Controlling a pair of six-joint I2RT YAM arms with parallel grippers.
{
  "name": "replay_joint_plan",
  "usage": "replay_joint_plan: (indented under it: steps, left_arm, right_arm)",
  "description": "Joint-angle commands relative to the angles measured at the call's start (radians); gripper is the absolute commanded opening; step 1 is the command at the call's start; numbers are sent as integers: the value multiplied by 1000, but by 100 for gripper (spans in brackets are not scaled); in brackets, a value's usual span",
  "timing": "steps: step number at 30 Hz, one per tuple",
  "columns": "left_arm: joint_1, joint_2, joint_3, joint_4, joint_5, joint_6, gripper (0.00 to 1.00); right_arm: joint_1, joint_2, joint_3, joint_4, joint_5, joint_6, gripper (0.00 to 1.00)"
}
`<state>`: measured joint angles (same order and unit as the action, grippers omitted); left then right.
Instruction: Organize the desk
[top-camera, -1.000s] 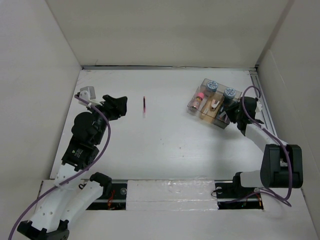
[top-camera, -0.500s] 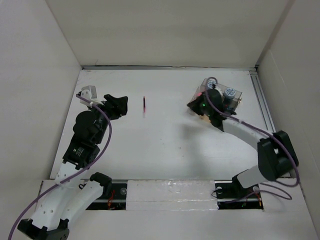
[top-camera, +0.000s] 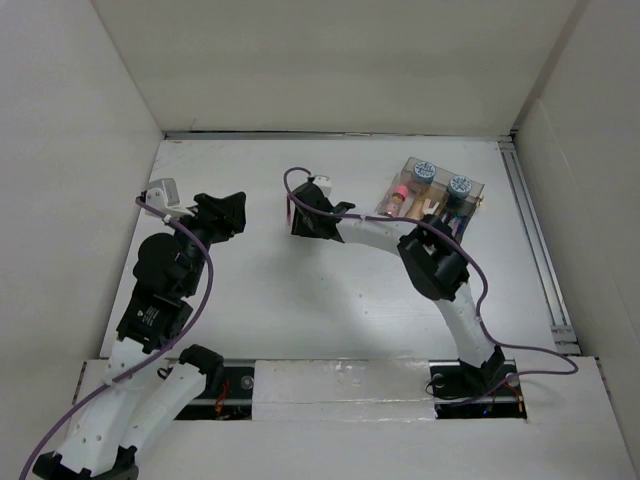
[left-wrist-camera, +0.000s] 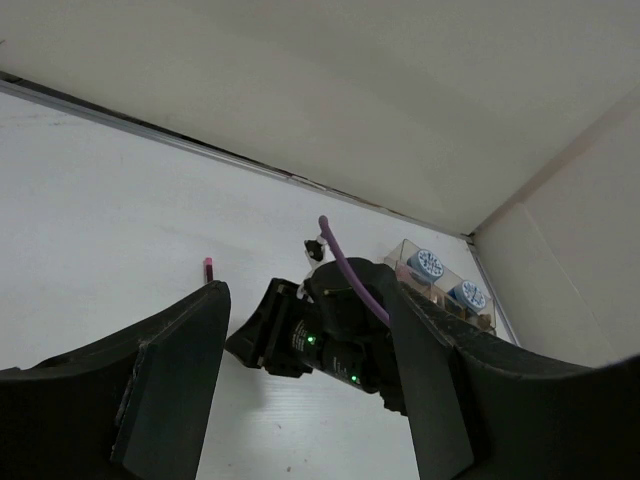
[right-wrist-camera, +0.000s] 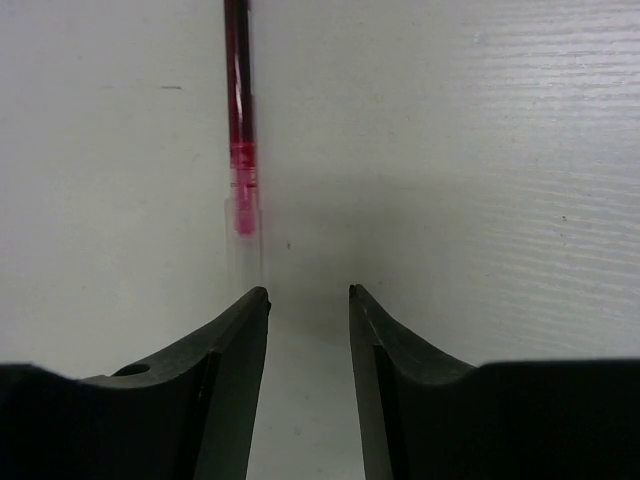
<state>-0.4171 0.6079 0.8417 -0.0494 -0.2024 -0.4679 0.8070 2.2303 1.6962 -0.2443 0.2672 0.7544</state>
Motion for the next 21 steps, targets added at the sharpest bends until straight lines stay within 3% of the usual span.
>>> replay_joint_plan:
  steps: [1,5,13,19,21]
  left_arm:
    - [5,7,8,20,3,8,60]
    - [5,9,-3,39,15,6,60]
    - [5,13,2,30,21,8,60]
    - [5,10,2,30,23,8,60]
    - [5,0,-6,39,24,8,60]
  right_arm:
    - [10,35,98,-90,47,-46,44]
    - [30,130,222,-173,76,-43,44]
    - [31,92,197,-93,72,-30,45]
    - [40,155,278,-173,98,-20,45]
    - [40,109,208,-82,75,-9,45]
